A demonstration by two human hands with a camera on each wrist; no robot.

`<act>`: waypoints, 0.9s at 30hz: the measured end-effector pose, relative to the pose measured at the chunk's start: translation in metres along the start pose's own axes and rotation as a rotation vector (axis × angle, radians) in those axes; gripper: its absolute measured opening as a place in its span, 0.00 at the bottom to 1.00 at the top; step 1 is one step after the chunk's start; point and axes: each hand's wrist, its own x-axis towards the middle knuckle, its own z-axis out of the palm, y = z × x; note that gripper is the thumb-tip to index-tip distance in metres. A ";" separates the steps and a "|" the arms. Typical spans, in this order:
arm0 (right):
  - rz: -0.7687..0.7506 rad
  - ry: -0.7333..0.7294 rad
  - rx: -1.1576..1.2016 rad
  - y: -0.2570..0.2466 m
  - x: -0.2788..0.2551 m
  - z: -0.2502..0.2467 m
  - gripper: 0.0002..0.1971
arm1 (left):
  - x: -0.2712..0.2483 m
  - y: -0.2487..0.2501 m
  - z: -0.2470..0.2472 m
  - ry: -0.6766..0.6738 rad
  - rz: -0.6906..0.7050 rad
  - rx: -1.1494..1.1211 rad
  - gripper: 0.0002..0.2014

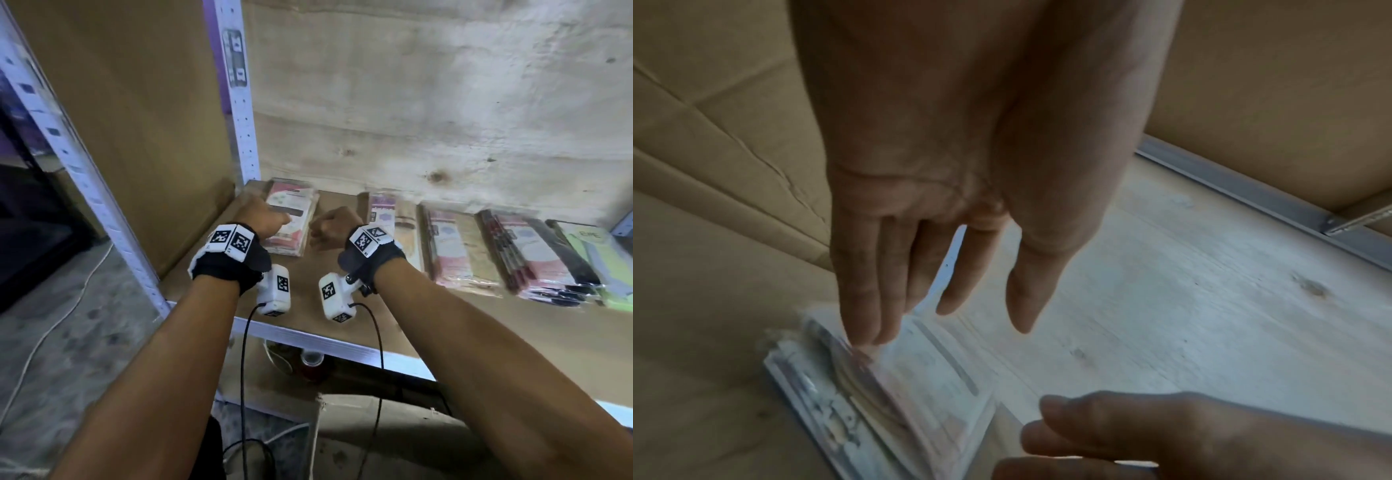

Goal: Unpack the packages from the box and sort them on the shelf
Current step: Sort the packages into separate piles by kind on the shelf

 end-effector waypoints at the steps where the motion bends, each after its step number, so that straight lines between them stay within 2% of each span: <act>1: 0.011 -0.003 0.006 0.002 0.002 0.003 0.08 | -0.001 0.001 0.001 -0.007 0.002 -0.016 0.32; 5: 0.046 -0.028 0.107 0.007 0.005 0.012 0.05 | -0.003 0.000 -0.001 0.052 0.006 0.076 0.27; 10: 0.092 -0.042 0.258 0.009 -0.002 0.015 0.02 | -0.008 -0.005 0.000 0.013 -0.010 0.053 0.16; 13: 0.119 -0.016 0.308 0.008 -0.009 0.011 0.04 | -0.004 -0.007 -0.002 -0.002 -0.009 0.029 0.13; 15: 0.099 0.016 0.249 0.009 -0.013 0.004 0.05 | -0.001 -0.010 0.001 -0.028 -0.030 -0.032 0.11; 17: 0.062 0.031 0.149 0.008 -0.021 -0.005 0.04 | 0.002 -0.012 0.005 -0.071 -0.085 -0.132 0.13; 20: 0.011 0.038 0.215 0.004 -0.038 -0.024 0.07 | 0.003 -0.007 0.010 -0.160 -0.152 -0.345 0.20; 23: -0.088 0.086 0.200 -0.008 -0.057 -0.046 0.13 | -0.001 0.007 0.012 -0.166 -0.170 -0.581 0.23; 25: -0.130 0.107 0.239 -0.016 -0.072 -0.060 0.15 | -0.008 0.019 0.010 -0.243 -0.186 -0.773 0.25; 27: -0.208 0.124 0.251 -0.021 -0.086 -0.072 0.12 | -0.010 0.029 0.007 -0.302 -0.165 -0.940 0.33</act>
